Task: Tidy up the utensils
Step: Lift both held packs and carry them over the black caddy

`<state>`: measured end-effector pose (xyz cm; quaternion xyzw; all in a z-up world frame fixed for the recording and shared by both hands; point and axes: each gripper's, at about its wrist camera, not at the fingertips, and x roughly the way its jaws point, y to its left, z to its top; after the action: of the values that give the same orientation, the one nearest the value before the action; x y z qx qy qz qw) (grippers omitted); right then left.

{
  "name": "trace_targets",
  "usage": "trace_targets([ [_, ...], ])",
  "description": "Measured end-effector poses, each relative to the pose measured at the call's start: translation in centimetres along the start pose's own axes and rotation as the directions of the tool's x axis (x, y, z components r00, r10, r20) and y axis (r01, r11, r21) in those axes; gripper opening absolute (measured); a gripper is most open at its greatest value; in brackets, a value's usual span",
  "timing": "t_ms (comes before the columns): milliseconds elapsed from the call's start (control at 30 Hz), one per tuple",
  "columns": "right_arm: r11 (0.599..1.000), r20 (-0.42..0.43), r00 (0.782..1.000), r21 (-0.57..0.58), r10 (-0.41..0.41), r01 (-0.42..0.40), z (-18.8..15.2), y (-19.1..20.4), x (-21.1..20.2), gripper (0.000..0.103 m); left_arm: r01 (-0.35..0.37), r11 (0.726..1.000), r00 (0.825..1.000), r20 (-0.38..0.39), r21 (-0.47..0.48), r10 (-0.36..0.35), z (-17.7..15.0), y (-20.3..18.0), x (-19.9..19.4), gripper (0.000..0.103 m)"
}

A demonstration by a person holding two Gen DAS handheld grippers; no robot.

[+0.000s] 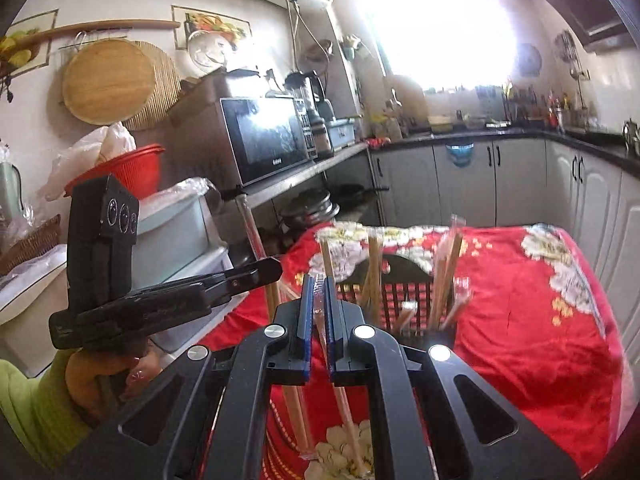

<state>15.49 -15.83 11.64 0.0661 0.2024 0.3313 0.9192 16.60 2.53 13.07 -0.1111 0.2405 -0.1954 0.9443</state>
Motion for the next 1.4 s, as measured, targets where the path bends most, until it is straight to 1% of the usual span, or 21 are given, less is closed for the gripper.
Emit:
trace_targets([
  [200, 1.000, 0.052, 0.999, -0.013, 0.011, -0.011, 2.1, 0.0, -0.6, 0.006, 0.005, 0.999, 0.998, 0.056, 0.041, -0.008, 2.8, -1.2, -0.6, 0.003],
  [367, 0.999, 0.081, 0.997, -0.034, 0.020, -0.018, 4.1, 0.3, -0.8, 0.006, 0.012, 0.997, 0.996, 0.083, 0.070, -0.018, 5.0, -2.0, -0.6, 0.003],
  [600, 0.998, 0.128, 0.991, -0.056, 0.027, -0.020, 7.6, 0.3, -0.3, 0.006, -0.004, 0.996, 0.993, 0.117, 0.093, -0.007, 7.4, -2.2, -0.2, 0.003],
  [700, 0.998, 0.160, 0.987, -0.060, 0.017, -0.007, 9.0, 0.1, -0.1, 0.006, -0.010, 0.996, 0.992, 0.130, 0.094, -0.002, 8.2, -2.4, 0.0, 0.003],
  [800, 0.998, 0.195, 0.981, -0.061, 0.009, 0.003, 10.4, -0.3, -0.1, 0.006, -0.024, 0.995, 0.987, 0.161, 0.092, 0.009, 9.4, -2.4, 0.2, 0.003],
  [933, 0.994, 0.243, 0.970, -0.095, -0.033, 0.057, 11.6, -0.5, 0.2, 0.006, -0.041, 0.996, 0.979, 0.202, 0.083, 0.024, 10.8, -2.5, 0.9, 0.003],
  [1067, 0.990, 0.274, 0.960, -0.109, -0.060, 0.093, 12.2, -1.6, 1.1, 0.006, -0.069, 0.995, 0.972, 0.231, 0.077, 0.050, 11.3, -2.6, 2.2, 0.003],
  [1167, 0.991, 0.271, 0.960, -0.092, -0.070, 0.099, 12.1, -2.9, 2.0, 0.006, -0.075, 0.995, 0.969, 0.240, 0.067, 0.057, 11.2, -2.4, 3.4, 0.003],
  [1233, 0.992, 0.269, 0.960, -0.075, -0.080, 0.104, 11.8, -3.9, 2.5, 0.006, -0.078, 0.995, 0.970, 0.235, 0.058, 0.063, 11.0, -2.0, 4.3, 0.003],
  [1400, 0.994, 0.270, 0.959, -0.040, -0.090, 0.104, 11.0, -5.7, 4.0, 0.006, -0.123, 0.991, 0.968, 0.228, 0.045, 0.110, 10.0, -1.2, 6.6, 0.003],
])
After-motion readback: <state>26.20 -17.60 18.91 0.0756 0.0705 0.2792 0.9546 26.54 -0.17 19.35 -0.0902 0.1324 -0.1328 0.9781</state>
